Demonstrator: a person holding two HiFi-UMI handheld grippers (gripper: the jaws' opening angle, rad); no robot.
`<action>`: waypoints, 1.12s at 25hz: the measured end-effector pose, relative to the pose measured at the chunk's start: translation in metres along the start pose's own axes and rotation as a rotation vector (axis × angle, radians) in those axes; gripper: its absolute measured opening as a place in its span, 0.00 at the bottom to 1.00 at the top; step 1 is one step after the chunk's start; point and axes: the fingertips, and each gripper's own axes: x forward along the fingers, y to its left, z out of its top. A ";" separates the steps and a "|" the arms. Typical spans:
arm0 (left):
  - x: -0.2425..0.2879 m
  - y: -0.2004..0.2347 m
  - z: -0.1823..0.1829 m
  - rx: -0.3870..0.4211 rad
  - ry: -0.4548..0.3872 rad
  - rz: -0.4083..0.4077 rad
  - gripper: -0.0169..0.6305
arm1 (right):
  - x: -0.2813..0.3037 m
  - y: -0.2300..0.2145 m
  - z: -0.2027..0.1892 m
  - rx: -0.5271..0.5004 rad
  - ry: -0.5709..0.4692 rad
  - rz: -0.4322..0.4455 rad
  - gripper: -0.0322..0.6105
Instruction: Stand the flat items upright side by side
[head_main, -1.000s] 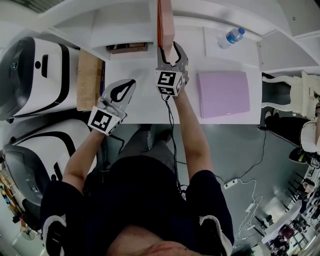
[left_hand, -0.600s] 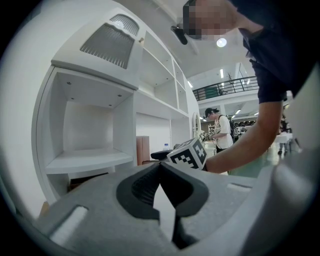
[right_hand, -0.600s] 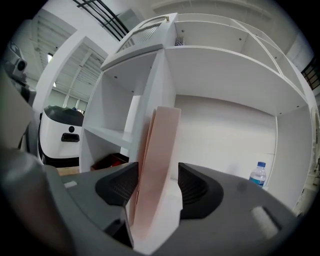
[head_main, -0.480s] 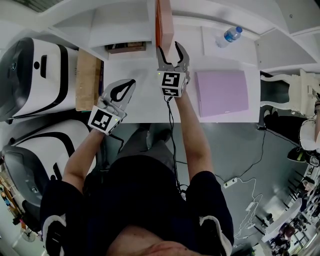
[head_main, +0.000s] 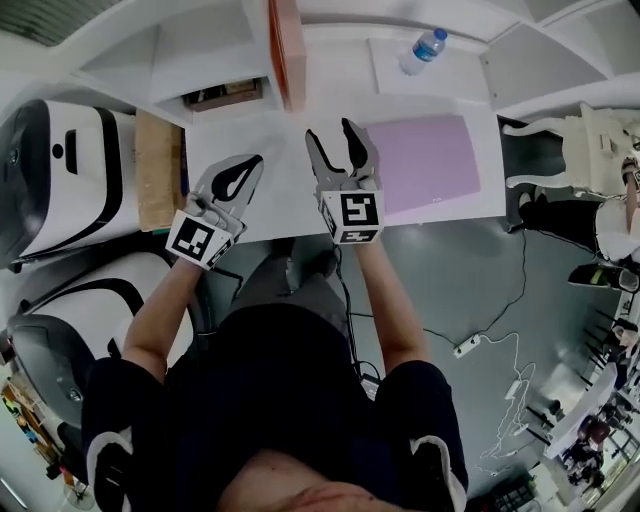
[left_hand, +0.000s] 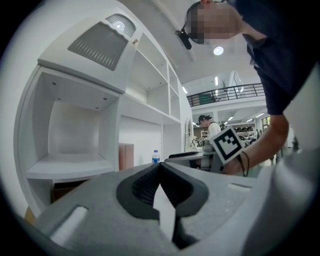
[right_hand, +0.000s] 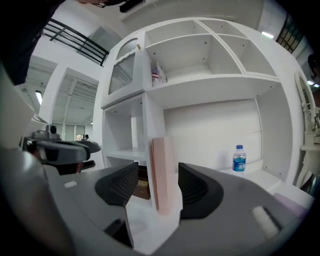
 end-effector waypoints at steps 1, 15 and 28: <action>0.004 -0.004 0.002 0.003 -0.003 -0.009 0.03 | -0.013 -0.003 0.001 0.014 0.003 -0.004 0.44; 0.070 -0.100 0.018 -0.076 0.020 -0.199 0.32 | -0.212 -0.087 0.007 0.309 -0.005 -0.154 0.47; 0.157 -0.162 0.008 -0.158 0.156 -0.422 0.60 | -0.319 -0.146 -0.028 0.499 0.020 -0.275 0.53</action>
